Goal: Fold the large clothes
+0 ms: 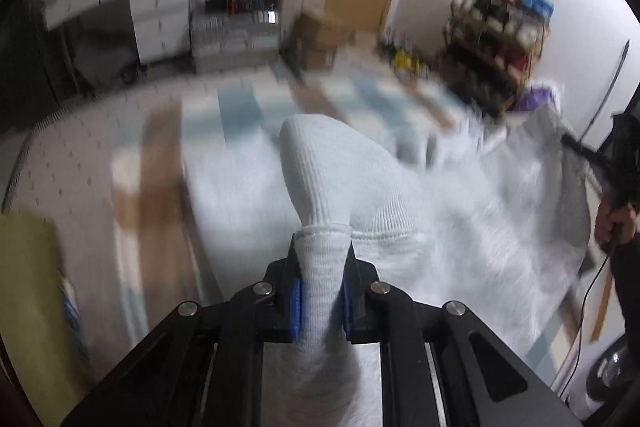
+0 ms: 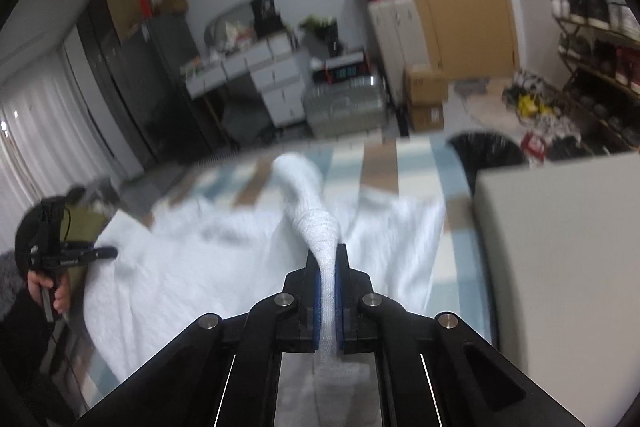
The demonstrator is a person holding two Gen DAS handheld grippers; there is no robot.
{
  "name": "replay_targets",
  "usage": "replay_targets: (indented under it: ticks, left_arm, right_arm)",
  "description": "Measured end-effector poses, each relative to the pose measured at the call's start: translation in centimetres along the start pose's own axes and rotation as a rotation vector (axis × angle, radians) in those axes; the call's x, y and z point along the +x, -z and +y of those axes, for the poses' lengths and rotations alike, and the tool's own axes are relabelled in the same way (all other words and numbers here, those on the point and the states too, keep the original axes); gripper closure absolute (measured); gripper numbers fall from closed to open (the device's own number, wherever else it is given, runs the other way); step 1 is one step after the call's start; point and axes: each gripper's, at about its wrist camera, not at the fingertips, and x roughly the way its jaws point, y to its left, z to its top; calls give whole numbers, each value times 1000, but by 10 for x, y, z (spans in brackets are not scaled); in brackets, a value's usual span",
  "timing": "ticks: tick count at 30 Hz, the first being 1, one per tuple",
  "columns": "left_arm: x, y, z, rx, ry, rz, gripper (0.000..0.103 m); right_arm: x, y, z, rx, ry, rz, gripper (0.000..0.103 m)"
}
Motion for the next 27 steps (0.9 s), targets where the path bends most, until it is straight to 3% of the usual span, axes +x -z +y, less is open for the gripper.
replay_targets:
  ticks: [3,5,8,10,12,13,14,17,19,20,21,24,27]
  left_arm:
    - [-3,-38,3,-5,-72,-80,93]
    - [12,-57,9,-12,-96,-84,93]
    - [81,-63,38,-97,-119,84,91]
    - [134,-47,51,-86,-183,227,85]
    - [164,-28,60,-113,-200,302,73]
    - [163,-24,64,-129,-186,280,70]
    - [152,-25,67,-152,-206,245,59]
    - [112,-23,73,-199,-247,218,54]
    - [71,-13,73,-199,-223,169,49]
    - [60,-6,73,-195,-223,173,36]
    - [45,5,70,-187,-224,181,30]
    - [26,40,59,-167,-172,201,26]
    - [34,70,41,-182,-75,265,26]
  right_arm:
    - [11,-27,-4,16,25,-46,98]
    - [25,-44,-15,74,58,-64,98]
    - [78,-49,-36,116,195,40,98]
    - [116,-36,-47,120,268,156,98]
    - [162,-12,-59,74,362,316,97]
    - [170,-5,-61,62,375,331,96]
    - [172,-1,-60,48,378,335,95]
    - [146,-8,-46,5,369,276,86]
    - [124,-10,-35,-31,359,248,64]
    - [102,-9,-27,-43,343,221,45]
    - [92,-6,-24,-47,323,206,34]
    - [51,23,-12,-62,257,228,32]
    - [34,57,-10,-47,281,281,32]
